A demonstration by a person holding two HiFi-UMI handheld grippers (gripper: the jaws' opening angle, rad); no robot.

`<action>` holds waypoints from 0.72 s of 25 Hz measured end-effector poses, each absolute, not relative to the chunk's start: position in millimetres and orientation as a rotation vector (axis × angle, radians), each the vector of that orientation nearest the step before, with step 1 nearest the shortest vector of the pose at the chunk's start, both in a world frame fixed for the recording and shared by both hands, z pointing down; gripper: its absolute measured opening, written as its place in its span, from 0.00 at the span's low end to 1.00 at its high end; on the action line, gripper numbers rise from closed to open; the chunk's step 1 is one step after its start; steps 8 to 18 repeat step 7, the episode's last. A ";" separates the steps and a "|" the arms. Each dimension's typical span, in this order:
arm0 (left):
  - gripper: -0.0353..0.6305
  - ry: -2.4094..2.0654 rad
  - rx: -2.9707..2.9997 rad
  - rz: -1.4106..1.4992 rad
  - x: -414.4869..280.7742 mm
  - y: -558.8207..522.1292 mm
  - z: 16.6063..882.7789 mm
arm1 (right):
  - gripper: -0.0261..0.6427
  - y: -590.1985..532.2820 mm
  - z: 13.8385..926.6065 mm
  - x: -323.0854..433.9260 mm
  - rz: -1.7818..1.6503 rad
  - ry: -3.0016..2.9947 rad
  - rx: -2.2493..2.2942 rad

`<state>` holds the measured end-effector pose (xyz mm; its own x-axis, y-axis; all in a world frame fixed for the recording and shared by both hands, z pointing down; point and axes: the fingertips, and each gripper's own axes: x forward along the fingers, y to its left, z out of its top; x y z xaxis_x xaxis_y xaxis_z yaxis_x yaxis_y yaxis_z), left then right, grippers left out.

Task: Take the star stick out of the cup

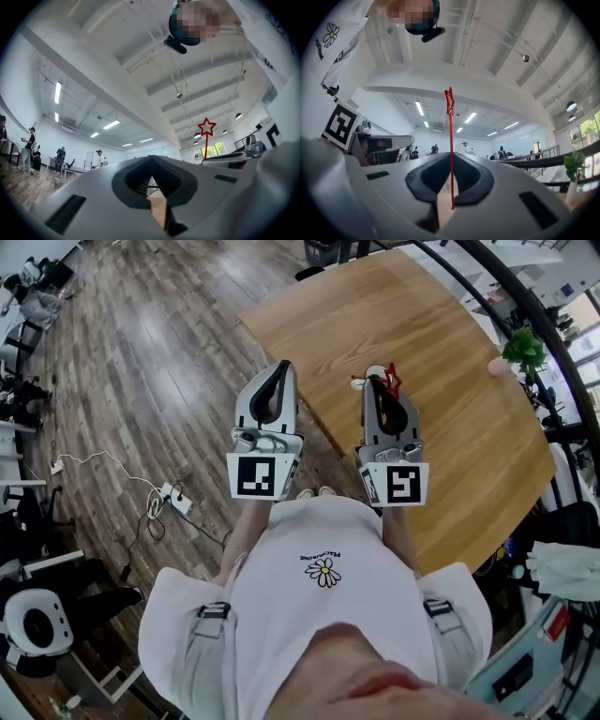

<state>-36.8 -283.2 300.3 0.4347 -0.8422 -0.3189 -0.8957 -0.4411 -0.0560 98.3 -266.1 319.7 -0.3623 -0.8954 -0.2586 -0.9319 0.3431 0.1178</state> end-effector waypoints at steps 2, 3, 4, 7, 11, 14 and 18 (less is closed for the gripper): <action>0.08 1.530 -2.476 0.360 -39.5 -283.5 299.5 | 0.07 -265.5 319.7 94.1 0.363 2.453 -1.671; 0.08 1.530 -2.475 0.342 -40.9 -284.1 301.9 | 0.07 -265.2 319.9 92.5 0.360 2.453 -1.666; 0.08 1.529 -2.475 0.326 -41.1 -284.7 304.7 | 0.07 -264.8 320.1 92.0 0.359 2.452 -1.663; 0.08 1.518 -2.479 0.303 -36.4 -285.9 309.6 | 0.07 -263.9 320.2 95.4 0.365 2.448 -1.665; 0.08 1.518 -2.479 0.303 -36.4 -285.9 309.6 | 0.07 -263.9 320.2 95.4 0.365 2.448 -1.665; 0.08 1.518 -2.479 0.303 -36.4 -285.9 309.6 | 0.07 -263.9 320.2 95.4 0.365 2.448 -1.665; 0.08 1.518 -2.479 0.303 -36.4 -285.9 309.6 | 0.07 -263.9 320.2 95.4 0.365 2.448 -1.665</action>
